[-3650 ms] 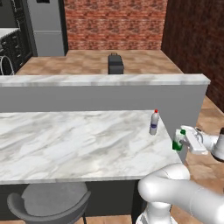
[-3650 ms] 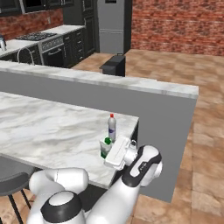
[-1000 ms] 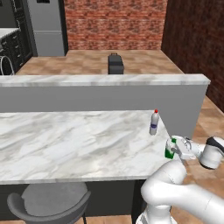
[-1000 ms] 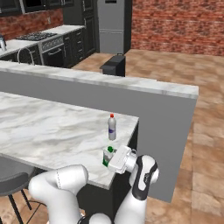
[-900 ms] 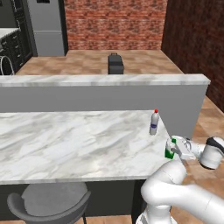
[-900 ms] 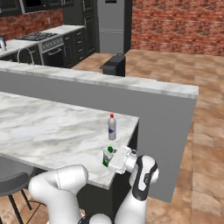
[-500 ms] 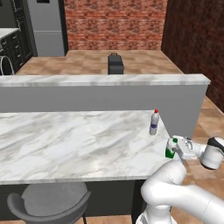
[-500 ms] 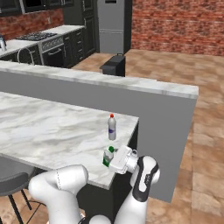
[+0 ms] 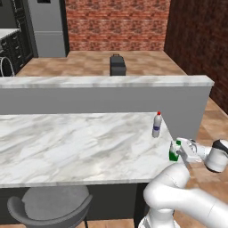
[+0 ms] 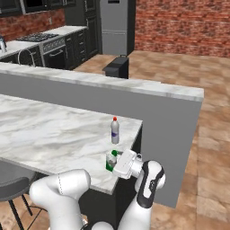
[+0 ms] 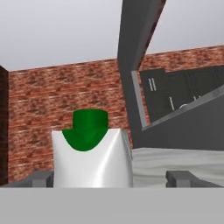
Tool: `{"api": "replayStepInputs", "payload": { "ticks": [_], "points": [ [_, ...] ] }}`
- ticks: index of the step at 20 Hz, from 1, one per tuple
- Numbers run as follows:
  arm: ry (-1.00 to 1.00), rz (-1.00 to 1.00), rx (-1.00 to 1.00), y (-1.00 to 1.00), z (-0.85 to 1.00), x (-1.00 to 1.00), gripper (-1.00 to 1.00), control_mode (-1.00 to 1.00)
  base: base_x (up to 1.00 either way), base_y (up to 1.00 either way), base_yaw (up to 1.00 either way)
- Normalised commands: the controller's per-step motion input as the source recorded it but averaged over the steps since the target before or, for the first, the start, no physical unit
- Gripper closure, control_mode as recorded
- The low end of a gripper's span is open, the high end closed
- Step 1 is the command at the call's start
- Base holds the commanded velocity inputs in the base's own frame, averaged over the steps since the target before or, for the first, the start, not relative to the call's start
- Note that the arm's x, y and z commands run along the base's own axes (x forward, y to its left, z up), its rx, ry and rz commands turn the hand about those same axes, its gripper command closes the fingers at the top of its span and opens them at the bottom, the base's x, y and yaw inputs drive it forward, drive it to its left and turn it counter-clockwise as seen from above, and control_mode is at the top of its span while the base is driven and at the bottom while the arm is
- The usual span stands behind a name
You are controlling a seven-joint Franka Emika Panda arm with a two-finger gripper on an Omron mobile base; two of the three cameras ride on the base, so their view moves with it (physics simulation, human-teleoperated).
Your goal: Move the drinks to the dining counter.
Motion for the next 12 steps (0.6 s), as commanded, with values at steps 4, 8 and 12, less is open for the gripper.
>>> {"api": "replayStepInputs", "payload": {
  "ticks": [4, 8, 12],
  "points": [
    [-0.01, 0.0, -0.01, -0.01, 0.0, 0.0, -1.0, -1.0, 0.0, 0.0, 0.0],
    [0.0, 0.0, 0.0, -0.02, 0.0, 0.0, -1.0, -1.0, 0.0, 0.0, 0.0],
    [-0.01, 0.03, 0.0, -0.06, 0.0, -0.16, -1.0, -1.0, 0.0, 0.0, 0.0]
  ]
}}
